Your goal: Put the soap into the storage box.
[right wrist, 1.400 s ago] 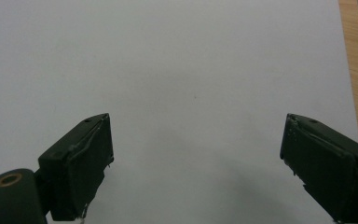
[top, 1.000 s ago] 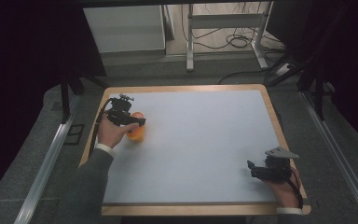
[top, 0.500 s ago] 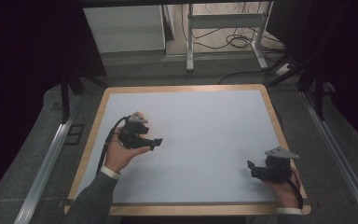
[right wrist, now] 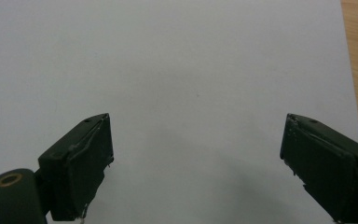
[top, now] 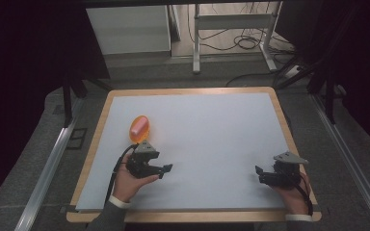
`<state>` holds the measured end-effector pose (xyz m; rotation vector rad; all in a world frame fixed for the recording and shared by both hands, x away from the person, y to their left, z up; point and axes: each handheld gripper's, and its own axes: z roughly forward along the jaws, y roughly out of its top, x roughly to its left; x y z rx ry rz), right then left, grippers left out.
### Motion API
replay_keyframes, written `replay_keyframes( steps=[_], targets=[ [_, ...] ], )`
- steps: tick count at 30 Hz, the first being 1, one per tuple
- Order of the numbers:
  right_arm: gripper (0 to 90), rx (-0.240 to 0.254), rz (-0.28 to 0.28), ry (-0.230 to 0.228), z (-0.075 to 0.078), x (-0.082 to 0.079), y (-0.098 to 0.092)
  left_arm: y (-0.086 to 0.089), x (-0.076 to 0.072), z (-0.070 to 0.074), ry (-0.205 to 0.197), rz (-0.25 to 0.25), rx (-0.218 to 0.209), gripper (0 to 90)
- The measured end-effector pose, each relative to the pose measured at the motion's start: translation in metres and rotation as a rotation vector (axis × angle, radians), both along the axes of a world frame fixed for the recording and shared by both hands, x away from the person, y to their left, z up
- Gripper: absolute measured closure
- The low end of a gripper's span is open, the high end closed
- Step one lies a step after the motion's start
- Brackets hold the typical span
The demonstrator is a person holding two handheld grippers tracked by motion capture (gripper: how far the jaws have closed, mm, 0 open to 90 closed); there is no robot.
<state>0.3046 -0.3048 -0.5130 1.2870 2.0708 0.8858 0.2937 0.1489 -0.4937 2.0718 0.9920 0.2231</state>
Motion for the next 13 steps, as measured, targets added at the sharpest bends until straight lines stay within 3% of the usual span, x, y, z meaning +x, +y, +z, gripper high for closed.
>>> replay_keyframes(
  steps=[5,13],
  targets=[
    [8.9,-0.002,0.0,0.001,0.0,0.0,0.001,0.005,-0.006,-0.011,0.021,0.006,-0.012,27.0],
    [8.9,0.003,0.002,-0.006,0.002,-0.001,0.001,0.013,-0.008,-0.009,0.018,0.021,-0.022,27.0]
  ],
)
